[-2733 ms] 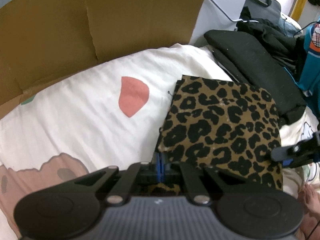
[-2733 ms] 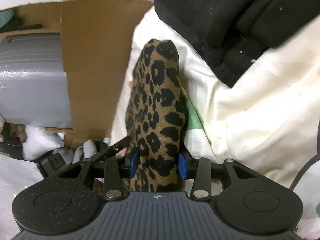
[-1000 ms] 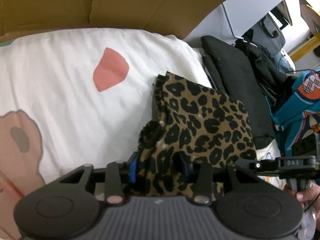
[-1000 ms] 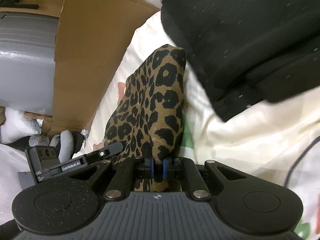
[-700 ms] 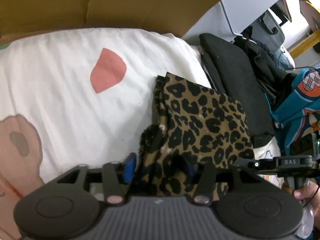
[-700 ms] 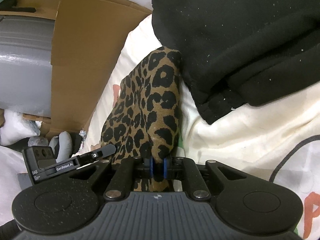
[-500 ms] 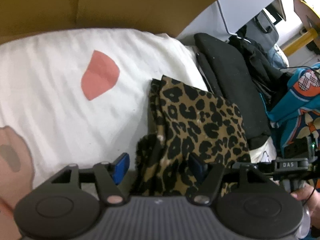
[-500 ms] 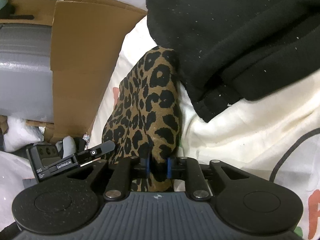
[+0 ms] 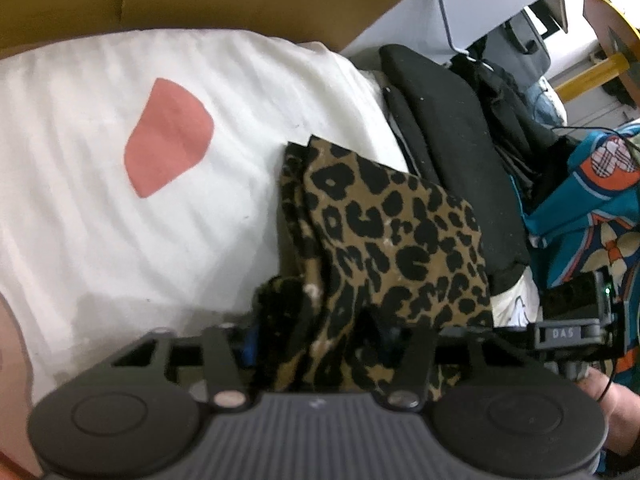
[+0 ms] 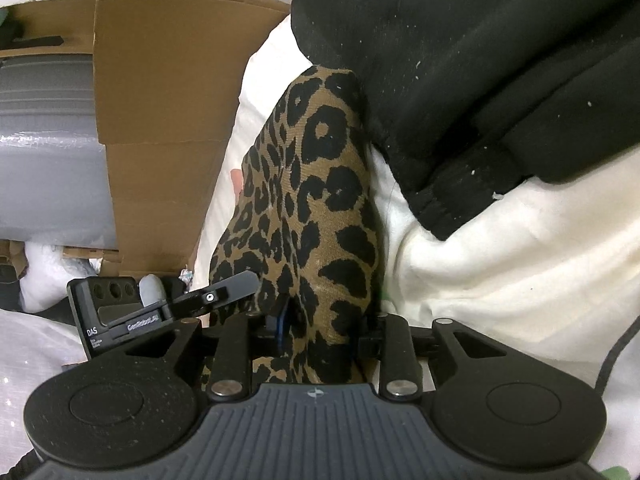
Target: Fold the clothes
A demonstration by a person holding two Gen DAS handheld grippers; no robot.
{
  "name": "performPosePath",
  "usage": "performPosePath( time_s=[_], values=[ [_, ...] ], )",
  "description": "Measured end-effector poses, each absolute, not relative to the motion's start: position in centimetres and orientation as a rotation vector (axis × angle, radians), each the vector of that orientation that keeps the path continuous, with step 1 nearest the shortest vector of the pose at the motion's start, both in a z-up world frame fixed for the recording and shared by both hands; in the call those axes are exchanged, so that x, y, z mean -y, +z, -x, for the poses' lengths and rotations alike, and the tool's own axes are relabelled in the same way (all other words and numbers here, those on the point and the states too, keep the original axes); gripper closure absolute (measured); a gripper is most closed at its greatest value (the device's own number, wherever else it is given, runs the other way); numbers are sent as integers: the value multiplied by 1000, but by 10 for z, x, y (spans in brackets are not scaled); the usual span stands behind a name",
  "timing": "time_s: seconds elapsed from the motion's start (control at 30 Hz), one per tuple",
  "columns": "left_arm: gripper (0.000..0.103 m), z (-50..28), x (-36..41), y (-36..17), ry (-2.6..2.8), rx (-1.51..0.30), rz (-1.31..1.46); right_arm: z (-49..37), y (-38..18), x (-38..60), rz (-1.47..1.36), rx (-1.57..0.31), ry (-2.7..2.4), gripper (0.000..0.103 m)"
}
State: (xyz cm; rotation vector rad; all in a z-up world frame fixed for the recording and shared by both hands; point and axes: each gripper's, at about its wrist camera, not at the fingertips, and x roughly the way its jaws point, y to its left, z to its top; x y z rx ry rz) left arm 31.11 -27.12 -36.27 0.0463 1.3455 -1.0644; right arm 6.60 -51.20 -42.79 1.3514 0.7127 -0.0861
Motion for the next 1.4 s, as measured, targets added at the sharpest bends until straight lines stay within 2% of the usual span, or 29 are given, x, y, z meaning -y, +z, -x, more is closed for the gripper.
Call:
performPosePath(
  time_s=[0.07,0.17,0.3,0.47,0.53,0.6,0.8,1.03,1.4],
  values=[
    [64,-310,274,-358,-1079,-1329,-81,-67,-426,510,-1339,-714,-84,87],
    [65,-309,277,-354,-1083,-1323,-110,-68,-423,509,-1322,-720,-81,88],
    [55,-316,278,-362,-1069,-1373,-84,-69,-425,512,-1341,-728,-82,84],
    [51,-321,280,-369,-1071,-1402,-24,-70,-425,512,-1348,-730,-82,82],
    [54,-321,281,-370,-1073,-1400,-28,-71,-426,511,-1350,-730,-84,82],
    [63,-319,282,-368,-1079,-1390,-55,-72,-425,511,-1340,-732,-85,82],
    [73,-307,290,-355,-1059,-1363,-138,-76,-417,506,-1306,-754,-111,92],
    [76,-292,286,-330,-992,-1317,-156,-84,-383,499,-1194,-802,-142,95],
    [77,-270,260,-247,-884,-1237,-129,-93,-307,482,-1050,-822,-97,96]
  ],
)
